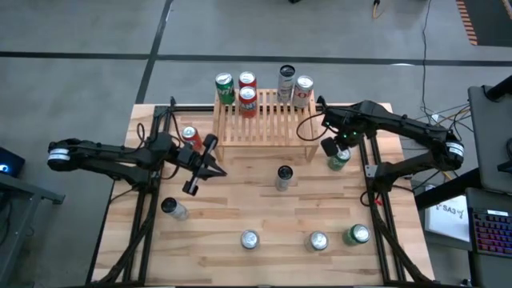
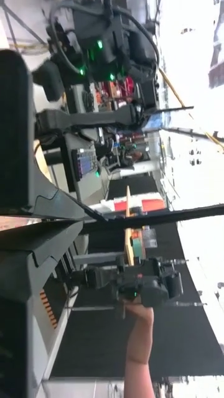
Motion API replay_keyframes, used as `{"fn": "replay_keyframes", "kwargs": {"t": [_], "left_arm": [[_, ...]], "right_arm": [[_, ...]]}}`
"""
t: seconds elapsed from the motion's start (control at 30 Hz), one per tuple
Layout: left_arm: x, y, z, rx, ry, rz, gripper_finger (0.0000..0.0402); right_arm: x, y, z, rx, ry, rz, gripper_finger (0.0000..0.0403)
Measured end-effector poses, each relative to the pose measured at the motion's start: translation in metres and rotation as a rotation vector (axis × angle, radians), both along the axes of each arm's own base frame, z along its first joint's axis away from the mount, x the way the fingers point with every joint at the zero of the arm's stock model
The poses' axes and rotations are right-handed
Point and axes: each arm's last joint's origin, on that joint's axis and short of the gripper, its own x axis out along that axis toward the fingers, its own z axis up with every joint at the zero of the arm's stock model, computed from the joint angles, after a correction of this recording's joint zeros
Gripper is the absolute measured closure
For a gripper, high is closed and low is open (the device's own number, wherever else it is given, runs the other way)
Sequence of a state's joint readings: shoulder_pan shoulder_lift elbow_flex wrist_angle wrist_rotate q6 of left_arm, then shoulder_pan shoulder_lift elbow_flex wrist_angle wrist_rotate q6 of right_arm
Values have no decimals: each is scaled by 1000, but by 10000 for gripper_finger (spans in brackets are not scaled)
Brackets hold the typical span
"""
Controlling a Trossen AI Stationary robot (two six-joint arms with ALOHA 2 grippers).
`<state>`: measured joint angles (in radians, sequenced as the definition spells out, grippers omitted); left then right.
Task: Place canned beverage on shelf
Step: Put the top green soda can aligned with the other red soda can on the shelf
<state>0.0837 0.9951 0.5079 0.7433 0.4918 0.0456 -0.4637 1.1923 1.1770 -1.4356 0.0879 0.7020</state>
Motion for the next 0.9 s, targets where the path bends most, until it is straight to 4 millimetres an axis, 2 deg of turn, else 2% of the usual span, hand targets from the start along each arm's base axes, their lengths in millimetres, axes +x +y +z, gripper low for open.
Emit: {"fn": "replay_keyframes", "kwargs": {"t": [0.13, 0.4, 0.5, 0.7, 0.9], "left_arm": [[1, 1, -1, -1, 4, 38, 402], [1, 1, -1, 36, -11, 51, 402], [1, 2, -1, 39, -12, 55, 401], [1, 4, -1, 28, -11, 102, 401], [1, 5, -1, 40, -17, 140, 401]], "right_arm": [[0, 0, 0, 6, -7, 6, 313], [0, 0, 0, 8, -7, -4, 166], [0, 0, -2, 11, -2, -12, 126], [-2, 1, -14, 29, 34, -12, 80], [-4, 2, -32, 43, 63, -22, 60]]}}
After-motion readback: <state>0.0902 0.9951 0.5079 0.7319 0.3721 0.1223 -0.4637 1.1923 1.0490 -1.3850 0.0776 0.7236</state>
